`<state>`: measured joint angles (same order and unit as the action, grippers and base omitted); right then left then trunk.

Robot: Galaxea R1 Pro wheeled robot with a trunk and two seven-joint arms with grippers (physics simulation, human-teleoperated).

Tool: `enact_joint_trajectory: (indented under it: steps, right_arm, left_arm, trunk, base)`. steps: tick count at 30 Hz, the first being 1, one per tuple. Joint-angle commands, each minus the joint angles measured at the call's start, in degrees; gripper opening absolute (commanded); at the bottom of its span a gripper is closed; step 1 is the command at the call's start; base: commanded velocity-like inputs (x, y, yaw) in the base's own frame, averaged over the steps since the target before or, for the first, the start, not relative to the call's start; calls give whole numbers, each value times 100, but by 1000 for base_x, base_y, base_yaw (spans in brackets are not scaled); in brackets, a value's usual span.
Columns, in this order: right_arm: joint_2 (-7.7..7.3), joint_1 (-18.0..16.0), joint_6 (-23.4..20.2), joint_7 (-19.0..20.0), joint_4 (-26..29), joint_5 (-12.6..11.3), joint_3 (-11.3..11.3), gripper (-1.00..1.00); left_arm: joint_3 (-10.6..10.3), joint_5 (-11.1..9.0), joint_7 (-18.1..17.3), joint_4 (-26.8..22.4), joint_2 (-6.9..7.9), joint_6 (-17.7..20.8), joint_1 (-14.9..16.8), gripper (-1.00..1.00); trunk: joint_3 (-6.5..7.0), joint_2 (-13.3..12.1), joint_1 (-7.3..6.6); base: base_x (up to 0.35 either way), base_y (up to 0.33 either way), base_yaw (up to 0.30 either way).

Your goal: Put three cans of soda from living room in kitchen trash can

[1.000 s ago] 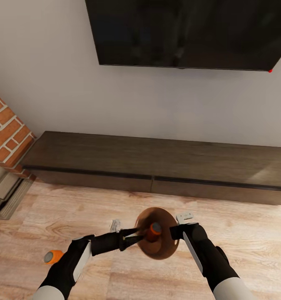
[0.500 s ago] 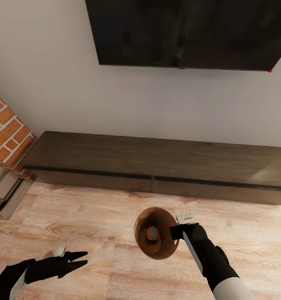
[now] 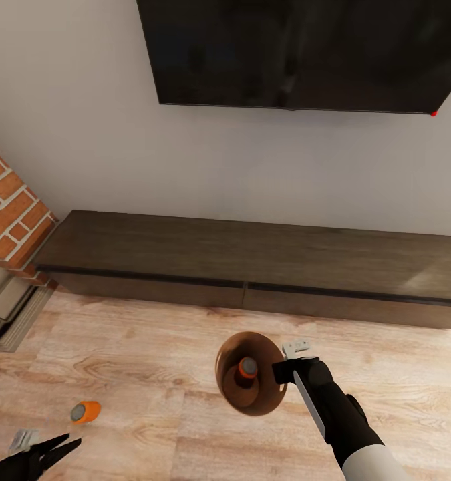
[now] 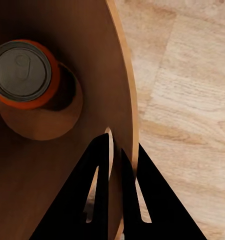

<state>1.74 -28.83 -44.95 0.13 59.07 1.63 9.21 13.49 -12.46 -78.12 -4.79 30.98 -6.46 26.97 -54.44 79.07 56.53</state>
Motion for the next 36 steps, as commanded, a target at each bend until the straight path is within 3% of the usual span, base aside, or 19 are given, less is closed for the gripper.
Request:
enact_joint_trajectory:
  steps: [1, 6, 18, 23, 36]
  right_arm:
    - [2, 1, 4, 40, -1, -128, 2, -100]
    - [2, 1, 4, 40, -1, -128, 2, -100]
    - [7, 1, 4, 40, -1, -128, 22, -100]
    - [3, 1, 12, 26, -1, -128, 376, -100]
    - [2, 1, 13, 31, -1, -128, 406, -100]
  left_arm:
    - [7, -1, 73, 35, 15, -23, 1, 100]
    - [22, -2, 290, 138, 59, -91, 1, 100]
    - [31, -2, 323, 154, 100, -103, 1, 100]
    - [30, -2, 316, 154, 104, -117, 1, 100]
    - [22, -2, 315, 154, 104, -119, 1, 100]
  trunk:
    - [0, 0, 0]
    - [0, 0, 0]
    - [0, 0, 0]
    - [0, 0, 0]
    - [0, 0, 0]
  base:
    - [0, 0, 0]
    - [0, 0, 8]
    - [0, 0, 205]
    - [0, 72, 255]
    - [138, 231, 256]
